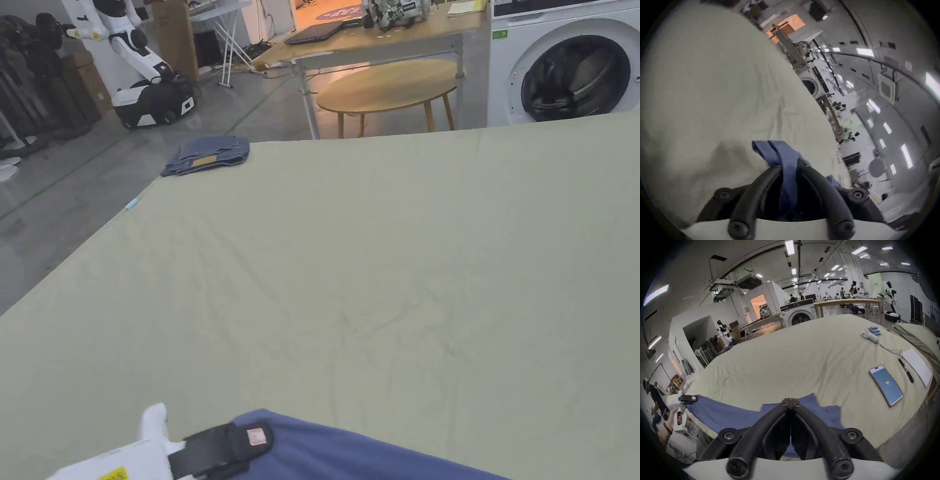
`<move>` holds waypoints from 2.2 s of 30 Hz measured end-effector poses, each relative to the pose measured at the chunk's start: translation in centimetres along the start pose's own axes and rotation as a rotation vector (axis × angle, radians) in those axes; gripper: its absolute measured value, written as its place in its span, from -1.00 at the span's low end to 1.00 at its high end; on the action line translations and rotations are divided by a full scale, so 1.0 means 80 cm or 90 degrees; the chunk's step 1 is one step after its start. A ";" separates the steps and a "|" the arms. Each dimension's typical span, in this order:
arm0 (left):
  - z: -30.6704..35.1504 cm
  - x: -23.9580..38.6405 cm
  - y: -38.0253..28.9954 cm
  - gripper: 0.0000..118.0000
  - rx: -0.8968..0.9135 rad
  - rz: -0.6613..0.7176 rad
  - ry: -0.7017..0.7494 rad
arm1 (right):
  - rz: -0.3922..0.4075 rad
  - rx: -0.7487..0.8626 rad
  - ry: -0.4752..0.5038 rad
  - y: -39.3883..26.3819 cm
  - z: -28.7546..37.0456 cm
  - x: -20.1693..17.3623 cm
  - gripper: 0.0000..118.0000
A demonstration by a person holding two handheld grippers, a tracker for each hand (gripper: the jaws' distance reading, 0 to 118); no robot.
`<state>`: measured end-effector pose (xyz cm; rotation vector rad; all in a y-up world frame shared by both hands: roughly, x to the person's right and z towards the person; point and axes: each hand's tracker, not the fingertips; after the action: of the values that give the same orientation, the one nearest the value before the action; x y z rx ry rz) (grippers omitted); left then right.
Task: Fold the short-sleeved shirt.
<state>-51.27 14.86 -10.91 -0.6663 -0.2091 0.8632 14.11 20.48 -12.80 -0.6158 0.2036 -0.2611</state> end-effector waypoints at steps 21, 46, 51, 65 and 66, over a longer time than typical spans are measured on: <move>-0.246 0.221 -0.174 -0.13 -0.231 -0.228 -0.087 | -0.080 0.022 -0.027 -0.035 0.031 0.049 -1.00; -0.132 0.101 -0.105 0.38 -0.099 -0.069 -0.096 | -0.107 -0.016 -0.010 -0.055 0.017 0.048 -1.00; -0.150 0.037 -0.108 -0.51 -0.135 0.005 -0.027 | -0.109 -0.029 0.003 -0.059 0.012 0.045 -1.00; -0.045 0.098 -0.086 -0.94 0.043 0.008 -0.060 | -0.126 -0.022 0.014 -0.049 0.011 0.051 -1.00; -0.034 0.112 -0.080 -0.94 0.056 -0.033 -0.040 | -0.130 -0.020 0.015 -0.050 0.011 0.051 -1.00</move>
<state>-40.27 17.49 -9.88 -0.5504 -0.2429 0.8389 17.49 16.59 -10.23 -0.6657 0.1678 -0.4636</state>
